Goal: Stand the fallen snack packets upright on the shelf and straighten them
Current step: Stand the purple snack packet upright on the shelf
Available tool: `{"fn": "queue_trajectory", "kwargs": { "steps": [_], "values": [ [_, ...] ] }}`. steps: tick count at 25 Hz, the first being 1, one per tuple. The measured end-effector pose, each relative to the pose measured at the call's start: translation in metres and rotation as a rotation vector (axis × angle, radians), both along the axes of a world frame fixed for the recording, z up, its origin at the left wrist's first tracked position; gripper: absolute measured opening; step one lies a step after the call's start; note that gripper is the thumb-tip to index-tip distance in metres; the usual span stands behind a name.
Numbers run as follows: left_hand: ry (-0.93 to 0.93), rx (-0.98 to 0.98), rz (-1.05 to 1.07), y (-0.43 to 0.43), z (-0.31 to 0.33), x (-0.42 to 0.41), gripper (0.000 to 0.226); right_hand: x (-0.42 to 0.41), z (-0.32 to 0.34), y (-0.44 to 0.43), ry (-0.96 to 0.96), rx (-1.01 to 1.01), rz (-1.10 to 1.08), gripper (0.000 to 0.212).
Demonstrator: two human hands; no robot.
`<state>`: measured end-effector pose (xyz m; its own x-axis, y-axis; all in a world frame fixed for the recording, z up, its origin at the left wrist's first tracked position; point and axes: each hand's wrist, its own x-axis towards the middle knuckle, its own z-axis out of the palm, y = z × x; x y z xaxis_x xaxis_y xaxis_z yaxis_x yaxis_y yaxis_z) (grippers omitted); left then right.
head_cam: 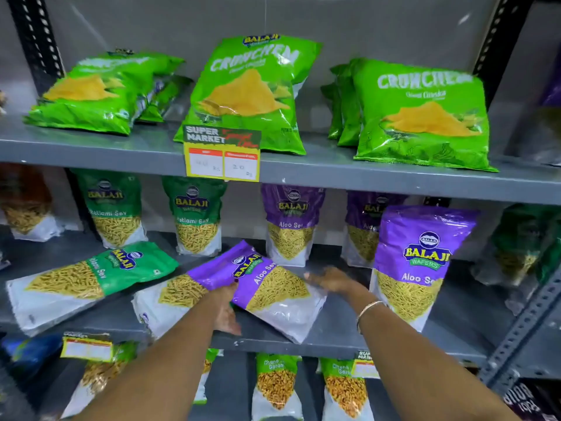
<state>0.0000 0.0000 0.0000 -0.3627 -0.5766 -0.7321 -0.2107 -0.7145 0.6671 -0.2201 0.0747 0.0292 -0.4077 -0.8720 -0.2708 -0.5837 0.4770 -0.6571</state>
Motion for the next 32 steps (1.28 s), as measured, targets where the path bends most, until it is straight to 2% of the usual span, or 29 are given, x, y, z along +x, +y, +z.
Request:
{"fn": "queue_trajectory", "kwargs": {
  "steps": [1, 3, 4, 5, 6, 9, 10, 15, 17, 20, 22, 24, 28, 30, 32],
  "values": [
    [0.066, 0.022, 0.067, 0.002, -0.002, -0.007, 0.075, -0.002, -0.004, -0.004, -0.056, 0.060, 0.076, 0.069],
    [0.138, 0.016, 0.152, 0.000, -0.009, -0.018, 0.068, -0.014, -0.018, -0.016, -0.076, 0.122, 0.199, 0.119],
    [0.149, -0.003, 0.200, 0.000, -0.013, -0.022, 0.065, -0.036, -0.046, -0.035, -0.047, 0.129, 0.230, 0.136],
    [0.178, 0.009, 0.256, -0.002, -0.017, -0.023, 0.063, -0.048, -0.066, -0.049, -0.066, 0.155, 0.239, 0.140],
    [0.191, -0.001, 0.291, -0.006, -0.021, -0.024, 0.062, -0.054, -0.076, -0.054, -0.103, 0.185, 0.243, 0.132],
    [0.210, -0.051, 0.329, -0.005, -0.012, -0.025, 0.054, -0.025, -0.034, -0.023, -0.113, 0.162, 0.195, 0.084],
    [0.210, -0.069, 0.338, -0.007, -0.009, -0.026, 0.048, -0.018, -0.027, -0.017, -0.138, 0.179, 0.166, 0.078],
    [0.213, -0.217, 0.290, -0.013, 0.025, -0.017, 0.050, 0.005, -0.017, -0.001, -0.199, 0.141, 0.072, 0.077],
    [0.218, -0.256, 0.255, -0.016, 0.038, -0.011, 0.044, 0.016, -0.016, 0.007, -0.239, 0.067, 0.034, 0.066],
    [0.240, -0.327, 0.197, -0.016, 0.055, -0.002, 0.027, 0.037, -0.018, 0.019, -0.284, -0.029, -0.035, 0.067],
    [0.234, -0.379, 0.140, -0.016, 0.061, 0.001, 0.038, 0.044, -0.024, 0.019, -0.300, -0.087, -0.052, 0.070],
    [0.210, -0.401, 0.094, -0.017, 0.063, 0.001, 0.053, 0.048, -0.022, 0.019, -0.323, -0.139, -0.035, 0.057],
    [0.198, -0.419, 0.040, -0.026, 0.064, 0.001, 0.065, 0.051, -0.012, 0.022, -0.355, -0.182, -0.052, 0.040],
    [0.207, -0.439, 0.026, -0.029, 0.064, -0.006, 0.068, 0.046, -0.017, 0.020, -0.338, -0.210, -0.091, 0.041],
    [0.196, -0.461, 0.017, -0.030, 0.063, -0.017, 0.071, 0.036, -0.026, 0.015, -0.294, -0.235, -0.165, 0.054]
  ]
}}
